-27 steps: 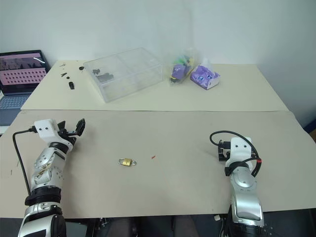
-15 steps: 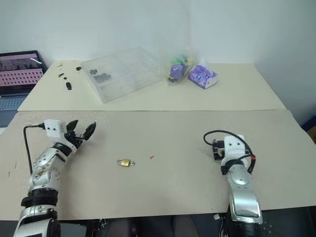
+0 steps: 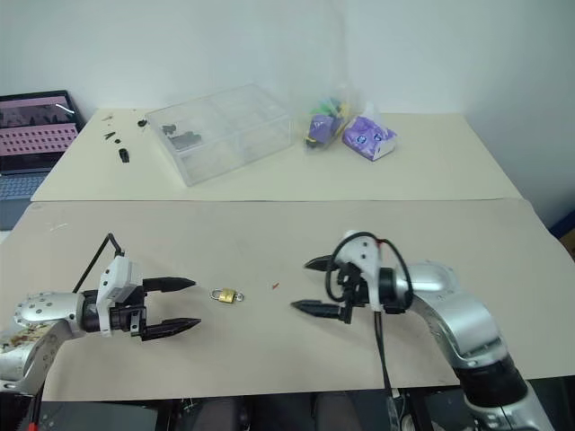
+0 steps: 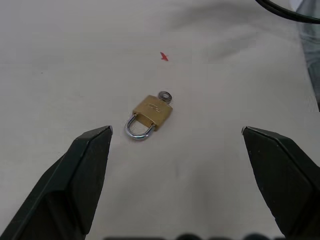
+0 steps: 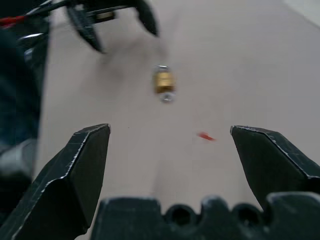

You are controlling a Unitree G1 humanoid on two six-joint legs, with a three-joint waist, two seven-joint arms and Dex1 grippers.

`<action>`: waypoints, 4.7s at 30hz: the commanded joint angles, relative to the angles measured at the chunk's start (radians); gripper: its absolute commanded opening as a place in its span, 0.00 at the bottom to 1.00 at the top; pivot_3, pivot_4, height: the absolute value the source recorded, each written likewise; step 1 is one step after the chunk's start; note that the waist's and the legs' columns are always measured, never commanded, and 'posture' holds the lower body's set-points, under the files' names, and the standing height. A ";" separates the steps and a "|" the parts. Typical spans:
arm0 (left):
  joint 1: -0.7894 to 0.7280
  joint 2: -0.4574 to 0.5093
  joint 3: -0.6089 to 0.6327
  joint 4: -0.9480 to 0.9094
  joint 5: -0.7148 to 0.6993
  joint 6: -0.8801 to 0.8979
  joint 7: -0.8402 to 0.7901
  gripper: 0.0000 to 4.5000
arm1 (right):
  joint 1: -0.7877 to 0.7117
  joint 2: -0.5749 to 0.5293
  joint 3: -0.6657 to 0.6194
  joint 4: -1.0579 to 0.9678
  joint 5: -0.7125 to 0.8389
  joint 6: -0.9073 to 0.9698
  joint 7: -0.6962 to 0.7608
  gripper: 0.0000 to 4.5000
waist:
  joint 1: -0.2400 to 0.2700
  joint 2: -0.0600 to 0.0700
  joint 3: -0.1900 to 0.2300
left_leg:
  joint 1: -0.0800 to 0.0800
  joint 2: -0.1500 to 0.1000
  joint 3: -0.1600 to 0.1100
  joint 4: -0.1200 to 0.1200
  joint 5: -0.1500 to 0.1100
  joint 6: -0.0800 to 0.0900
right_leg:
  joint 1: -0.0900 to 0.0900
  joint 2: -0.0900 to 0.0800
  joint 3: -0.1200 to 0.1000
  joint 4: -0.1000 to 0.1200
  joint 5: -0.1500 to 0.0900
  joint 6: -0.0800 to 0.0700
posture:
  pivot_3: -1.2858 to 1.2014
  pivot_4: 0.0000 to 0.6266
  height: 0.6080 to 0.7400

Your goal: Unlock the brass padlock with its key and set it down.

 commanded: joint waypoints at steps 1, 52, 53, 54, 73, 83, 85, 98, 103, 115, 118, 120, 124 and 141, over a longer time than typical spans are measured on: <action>-0.039 0.024 0.002 0.015 0.003 0.002 -0.028 0.98 | -0.121 0.106 0.106 0.122 -0.073 -0.034 -0.029 1.00 | -0.001 0.000 0.000 | 0.000 0.000 0.000 0.000 0.000 0.000 | 0.000 0.000 0.000 0.001 0.000 0.000 | 0.52 0.24 1.00; -0.534 -0.183 -0.352 0.596 0.295 -0.403 -0.342 0.98 | 0.088 0.162 -0.154 -0.210 -0.054 0.193 -0.454 1.00 | 0.026 0.000 0.000 | -0.006 -0.001 -0.001 0.012 -0.001 -0.003 | 0.000 0.001 -0.001 0.004 0.008 0.003 | 0.52 0.24 1.00; -0.540 -0.182 -0.351 0.613 0.304 -0.417 -0.342 0.98 | 0.085 0.159 -0.158 -0.208 -0.052 0.192 -0.458 1.00 | 0.026 0.000 0.000 | -0.006 -0.001 -0.001 0.013 -0.001 -0.003 | 0.000 0.001 -0.001 0.004 0.008 0.003 | 0.52 0.24 1.00; -0.545 -0.185 -0.350 0.623 0.308 -0.422 -0.342 0.98 | 0.084 0.155 -0.160 -0.205 -0.052 0.190 -0.459 1.00 | 0.026 0.000 0.000 | -0.007 -0.001 -0.001 0.014 -0.001 -0.003 | 0.000 0.001 -0.001 0.005 0.008 0.003 | 0.52 0.24 1.00; -0.579 -0.253 -0.366 0.703 0.353 -0.432 -0.314 0.98 | 0.086 0.134 -0.157 -0.212 -0.041 0.183 -0.466 1.00 | 0.037 0.000 -0.001 | -0.005 -0.001 -0.001 0.017 0.000 -0.001 | 0.004 0.000 -0.001 0.004 0.007 0.002 | 0.52 0.24 1.00; -0.618 -0.290 -0.368 0.733 0.369 -0.439 -0.325 0.98 | 0.095 0.125 -0.169 -0.248 -0.026 0.184 -0.491 1.00 | 0.056 0.001 -0.001 | -0.006 -0.002 -0.001 0.018 0.002 0.002 | 0.004 -0.001 -0.001 0.003 0.008 0.002 | 0.52 0.24 1.00; -0.624 -0.297 -0.367 0.740 0.373 -0.441 -0.328 0.98 | 0.100 0.123 -0.171 -0.253 -0.024 0.184 -0.498 1.00 | 0.057 0.001 -0.001 | -0.006 -0.002 -0.001 0.018 0.002 0.002 | 0.005 -0.001 -0.001 0.003 0.008 0.002 | 0.52 0.24 1.00; -0.682 -0.335 -0.371 0.835 0.420 -0.490 -0.311 0.19 | 0.111 0.117 -0.177 -0.266 -0.014 0.181 -0.524 1.00 | 0.051 0.001 -0.001 | -0.007 -0.002 -0.001 0.018 0.002 0.003 | 0.005 -0.001 -0.001 0.002 0.008 0.002 | 0.52 0.24 1.00; -0.676 -0.333 -0.367 0.822 0.415 -0.490 -0.312 0.19 | 0.107 0.111 -0.185 -0.258 -0.018 0.178 -0.524 1.00 | 0.051 0.001 -0.001 | -0.007 -0.002 -0.001 0.018 0.002 0.003 | 0.005 -0.001 -0.001 0.002 0.008 0.002 | 0.52 0.24 1.00; -0.760 -0.202 -0.268 0.569 0.329 -0.288 -0.286 0.19 | 0.148 -0.162 0.069 -0.219 -0.478 -0.184 -0.520 1.00 | 0.045 0.000 0.000 | -0.013 -0.002 -0.001 0.018 0.002 0.003 | -0.002 0.000 -0.001 0.002 0.008 0.002 | 0.52 0.24 1.00; -0.762 -0.133 -0.245 0.428 0.279 -0.158 -0.308 0.19 | 0.141 -0.231 0.119 -0.181 -0.701 -0.439 -0.585 1.00 | 0.037 0.000 0.000 | -0.015 -0.002 -0.002 0.018 0.002 0.003 | -0.003 0.000 -0.001 0.002 0.009 0.005 | 0.52 0.24 1.00; -0.752 -0.104 -0.229 0.320 0.228 -0.051 -0.304 0.19 | 0.130 -0.250 0.131 -0.144 -0.859 -0.638 -0.694 1.00 | 0.028 0.000 0.000 | -0.015 -0.002 -0.001 0.018 0.002 0.003 | -0.003 0.000 -0.001 0.002 0.007 0.013 | 0.52 0.24 1.00; -0.716 -0.092 -0.221 0.172 0.160 0.083 -0.272 0.19 | 0.089 -0.213 0.142 -0.074 -1.089 -0.909 -0.905 1.00 | 0.025 0.000 0.000 | -0.015 -0.002 -0.001 0.018 0.002 0.003 | -0.003 0.000 -0.001 0.002 0.006 0.015 | 0.52 0.24 1.00; -0.701 -0.106 -0.243 0.056 0.121 0.160 -0.212 0.19 | -0.034 -0.038 0.180 0.092 -1.338 -1.226 -1.010 1.00 | 0.024 -0.001 0.000 | -0.012 -0.003 -0.001 0.018 0.002 0.003 | -0.001 0.000 0.001 0.004 0.003 0.007 | 0.52 0.24 1.00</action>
